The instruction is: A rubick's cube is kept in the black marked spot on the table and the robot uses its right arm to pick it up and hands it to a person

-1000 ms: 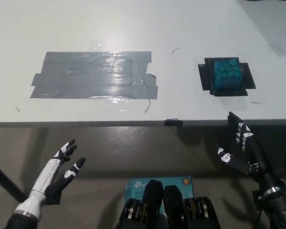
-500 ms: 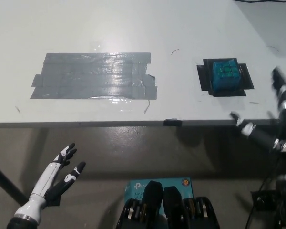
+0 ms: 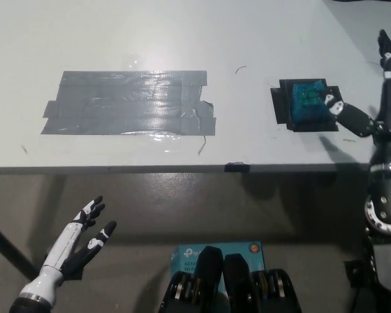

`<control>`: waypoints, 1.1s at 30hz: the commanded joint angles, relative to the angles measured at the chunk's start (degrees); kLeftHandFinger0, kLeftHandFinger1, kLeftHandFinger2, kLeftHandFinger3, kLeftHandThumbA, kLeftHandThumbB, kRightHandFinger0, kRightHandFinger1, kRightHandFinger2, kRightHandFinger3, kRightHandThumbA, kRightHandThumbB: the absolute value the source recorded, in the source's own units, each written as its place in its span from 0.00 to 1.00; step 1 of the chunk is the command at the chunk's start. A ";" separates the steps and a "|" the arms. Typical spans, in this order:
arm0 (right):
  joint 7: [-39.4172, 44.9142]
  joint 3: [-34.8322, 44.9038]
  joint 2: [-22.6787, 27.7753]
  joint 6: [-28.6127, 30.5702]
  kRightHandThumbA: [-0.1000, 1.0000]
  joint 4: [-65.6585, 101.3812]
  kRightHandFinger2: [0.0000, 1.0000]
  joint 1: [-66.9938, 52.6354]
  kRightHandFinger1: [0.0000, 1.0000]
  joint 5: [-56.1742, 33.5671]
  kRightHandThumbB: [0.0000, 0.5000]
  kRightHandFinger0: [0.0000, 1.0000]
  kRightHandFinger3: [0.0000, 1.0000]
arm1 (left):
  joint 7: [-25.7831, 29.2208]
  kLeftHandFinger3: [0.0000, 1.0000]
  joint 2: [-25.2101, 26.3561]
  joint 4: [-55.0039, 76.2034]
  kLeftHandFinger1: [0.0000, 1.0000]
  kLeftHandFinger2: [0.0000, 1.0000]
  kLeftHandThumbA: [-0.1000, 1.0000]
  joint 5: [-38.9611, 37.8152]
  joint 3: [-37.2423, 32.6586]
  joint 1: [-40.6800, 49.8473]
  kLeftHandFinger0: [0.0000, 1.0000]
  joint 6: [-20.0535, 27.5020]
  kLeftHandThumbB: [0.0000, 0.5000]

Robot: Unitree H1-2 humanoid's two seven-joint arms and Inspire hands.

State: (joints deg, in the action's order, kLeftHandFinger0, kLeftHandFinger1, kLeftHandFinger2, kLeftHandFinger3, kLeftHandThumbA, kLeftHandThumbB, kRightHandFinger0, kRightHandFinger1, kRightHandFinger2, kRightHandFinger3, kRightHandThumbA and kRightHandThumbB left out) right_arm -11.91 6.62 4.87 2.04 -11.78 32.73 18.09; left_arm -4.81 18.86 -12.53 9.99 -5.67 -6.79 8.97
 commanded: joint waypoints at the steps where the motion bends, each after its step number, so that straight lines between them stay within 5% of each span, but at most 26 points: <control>1: -3.02 -0.20 0.69 -2.20 0.90 -4.69 1.00 5.86 1.00 1.15 0.84 1.00 1.00 | 0.09 1.00 0.36 1.16 1.00 1.00 0.87 0.73 0.38 -0.75 1.00 2.08 0.22; 15: -3.30 -1.16 -1.07 1.97 0.87 -23.99 1.00 12.89 1.00 -2.98 0.96 1.00 1.00 | -0.24 1.00 0.33 1.17 1.00 1.00 0.88 0.32 0.48 -1.43 1.00 2.02 0.27; 33: -4.59 0.10 -0.21 5.02 0.90 -43.67 1.00 18.29 1.00 -7.72 0.99 1.00 1.00 | -0.52 1.00 0.43 1.79 1.00 1.00 0.87 0.28 0.55 -1.88 1.00 1.29 0.24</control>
State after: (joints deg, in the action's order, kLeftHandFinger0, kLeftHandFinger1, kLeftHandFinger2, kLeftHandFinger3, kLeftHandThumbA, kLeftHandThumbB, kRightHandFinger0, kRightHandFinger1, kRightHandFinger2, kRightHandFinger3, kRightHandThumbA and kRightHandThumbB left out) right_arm -15.45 5.91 4.05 4.33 -52.09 47.22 13.39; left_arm -4.94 18.86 -12.33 10.16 -5.68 -7.39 9.11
